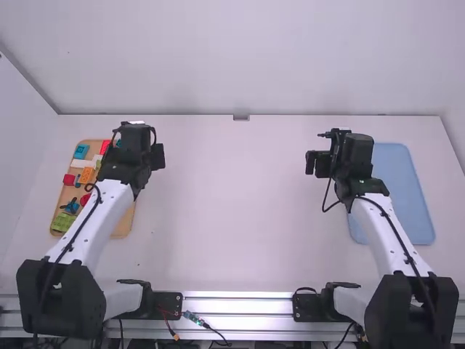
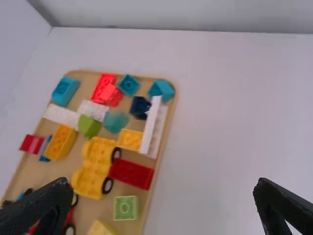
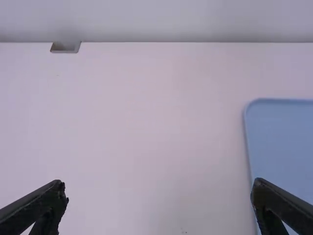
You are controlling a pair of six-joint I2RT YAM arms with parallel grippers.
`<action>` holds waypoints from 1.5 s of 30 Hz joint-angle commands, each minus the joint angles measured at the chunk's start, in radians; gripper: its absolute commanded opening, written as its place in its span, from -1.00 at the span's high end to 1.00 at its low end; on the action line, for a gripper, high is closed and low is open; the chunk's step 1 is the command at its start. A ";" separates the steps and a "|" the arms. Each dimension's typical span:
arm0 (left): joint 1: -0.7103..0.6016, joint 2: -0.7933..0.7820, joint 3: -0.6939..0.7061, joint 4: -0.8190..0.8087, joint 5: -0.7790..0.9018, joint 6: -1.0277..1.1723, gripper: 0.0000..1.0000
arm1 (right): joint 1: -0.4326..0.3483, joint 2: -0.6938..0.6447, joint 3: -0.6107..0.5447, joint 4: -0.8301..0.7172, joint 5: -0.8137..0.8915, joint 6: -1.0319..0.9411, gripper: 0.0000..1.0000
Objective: Assemble lego blocks to make yellow taxi
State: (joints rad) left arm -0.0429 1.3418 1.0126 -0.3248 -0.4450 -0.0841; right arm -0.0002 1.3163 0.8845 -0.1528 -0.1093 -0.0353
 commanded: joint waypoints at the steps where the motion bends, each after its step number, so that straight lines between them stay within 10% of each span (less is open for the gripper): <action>1: 0.005 0.004 0.016 -0.003 -0.122 0.009 -0.98 | 0.001 0.002 0.019 0.007 -0.003 0.002 -0.99; 18: 0.473 0.106 0.195 -0.118 0.496 0.284 -0.98 | 0.002 0.002 0.019 0.016 -0.003 0.009 -0.99; 30: 0.606 0.629 0.697 -0.552 0.561 0.416 -0.98 | 0.001 0.002 0.019 0.014 -0.003 0.012 -0.99; 45: 0.599 0.762 0.619 -0.530 0.455 0.570 -0.97 | 0.001 0.001 0.022 0.016 -0.002 0.012 -0.99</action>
State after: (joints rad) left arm 0.5617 2.0983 1.6600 -0.8532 0.0399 0.4530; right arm -0.0002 1.3163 0.8841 -0.1375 -0.1097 -0.0261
